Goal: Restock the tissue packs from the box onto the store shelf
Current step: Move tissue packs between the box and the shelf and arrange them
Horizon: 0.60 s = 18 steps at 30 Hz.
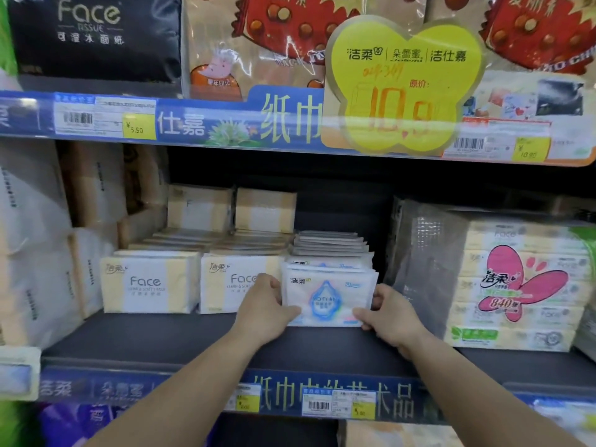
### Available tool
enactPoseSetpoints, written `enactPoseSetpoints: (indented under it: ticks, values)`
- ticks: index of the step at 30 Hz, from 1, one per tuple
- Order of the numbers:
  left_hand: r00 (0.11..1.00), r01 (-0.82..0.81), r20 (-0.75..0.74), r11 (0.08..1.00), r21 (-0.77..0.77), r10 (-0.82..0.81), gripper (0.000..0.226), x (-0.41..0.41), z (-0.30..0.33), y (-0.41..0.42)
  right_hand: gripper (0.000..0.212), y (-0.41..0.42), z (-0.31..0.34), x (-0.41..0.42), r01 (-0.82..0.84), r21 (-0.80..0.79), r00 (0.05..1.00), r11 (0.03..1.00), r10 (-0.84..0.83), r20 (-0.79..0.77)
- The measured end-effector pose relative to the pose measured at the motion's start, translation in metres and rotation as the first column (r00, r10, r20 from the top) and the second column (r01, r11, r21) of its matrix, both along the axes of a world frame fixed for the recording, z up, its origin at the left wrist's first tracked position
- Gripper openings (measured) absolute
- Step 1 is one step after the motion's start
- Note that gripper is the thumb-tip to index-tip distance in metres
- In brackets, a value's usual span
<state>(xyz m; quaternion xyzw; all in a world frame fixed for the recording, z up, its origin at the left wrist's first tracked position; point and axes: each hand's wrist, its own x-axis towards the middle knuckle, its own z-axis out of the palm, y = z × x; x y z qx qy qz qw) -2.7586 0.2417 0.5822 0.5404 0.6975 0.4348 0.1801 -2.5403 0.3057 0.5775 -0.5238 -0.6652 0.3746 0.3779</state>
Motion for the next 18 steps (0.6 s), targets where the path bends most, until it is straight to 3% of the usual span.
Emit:
enactPoseSetpoints:
  ticks: [3,7,12,18]
  values:
    - [0.988,0.030,0.149,1.000,0.001,-0.030,0.030,0.006,-0.002,0.004,0.031,0.008,-0.003,-0.001,0.076,0.032,0.997,0.997,-0.075,-0.018]
    - [0.982,0.045,0.182,0.999,0.013,-0.047,0.024,0.009,-0.005,0.008,0.026,0.008,-0.004,-0.005,0.031,0.051,0.999,0.998,-0.030,-0.012]
    - [0.989,0.051,0.138,0.999,-0.002,-0.051,0.020,0.010,-0.004,0.007,0.025,0.000,-0.001,-0.005,0.025,0.091,0.995,0.996,-0.033,0.090]
    - [0.998,0.066,0.014,0.998,0.002,-0.066,0.020,0.013,-0.001,0.005,0.045,-0.001,-0.003,-0.004,0.079,0.039,0.997,0.996,-0.079,-0.009]
